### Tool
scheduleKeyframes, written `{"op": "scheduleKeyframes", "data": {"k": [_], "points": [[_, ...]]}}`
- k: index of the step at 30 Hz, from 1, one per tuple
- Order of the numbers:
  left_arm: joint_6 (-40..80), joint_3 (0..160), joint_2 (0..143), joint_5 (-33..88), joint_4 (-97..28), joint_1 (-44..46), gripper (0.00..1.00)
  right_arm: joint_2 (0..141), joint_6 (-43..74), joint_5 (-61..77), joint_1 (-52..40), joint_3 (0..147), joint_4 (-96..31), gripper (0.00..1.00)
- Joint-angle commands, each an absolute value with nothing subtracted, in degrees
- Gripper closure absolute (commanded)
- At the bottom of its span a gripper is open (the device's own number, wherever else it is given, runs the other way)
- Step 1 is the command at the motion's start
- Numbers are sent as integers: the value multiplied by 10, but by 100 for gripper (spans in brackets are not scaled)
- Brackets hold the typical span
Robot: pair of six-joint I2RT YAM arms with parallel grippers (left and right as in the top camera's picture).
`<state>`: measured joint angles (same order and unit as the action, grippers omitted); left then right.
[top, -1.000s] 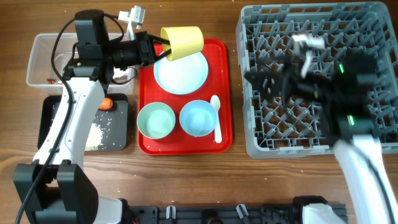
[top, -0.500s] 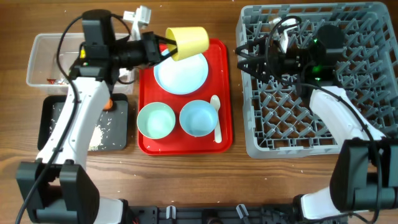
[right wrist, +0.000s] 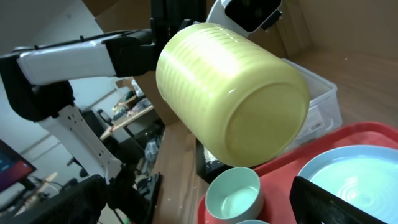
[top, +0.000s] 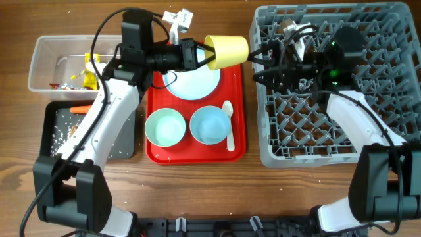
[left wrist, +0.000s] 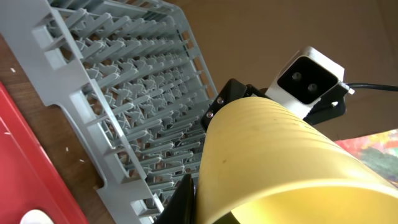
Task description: Sort waste into correct bins and load items into the dishwasher rack
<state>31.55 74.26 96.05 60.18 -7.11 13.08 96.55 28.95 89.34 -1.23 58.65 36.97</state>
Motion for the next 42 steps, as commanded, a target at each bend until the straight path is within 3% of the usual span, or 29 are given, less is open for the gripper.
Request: {"op": "scheduleKeyframes", "data": {"k": [1, 18, 28, 32, 42], "points": [[305, 746, 968, 648, -67, 131, 96, 973, 222, 927, -16, 596, 375, 4], [309, 746, 968, 724, -69, 144, 96, 973, 183, 929, -45, 596, 398, 0], [309, 746, 968, 722, -79, 145, 96, 973, 385, 929, -63, 596, 657, 3], [309, 746, 968, 722, -79, 145, 96, 973, 394, 929, -64, 596, 647, 11], [309, 746, 968, 722, -79, 145, 96, 973, 363, 929, -90, 596, 636, 10]]}}
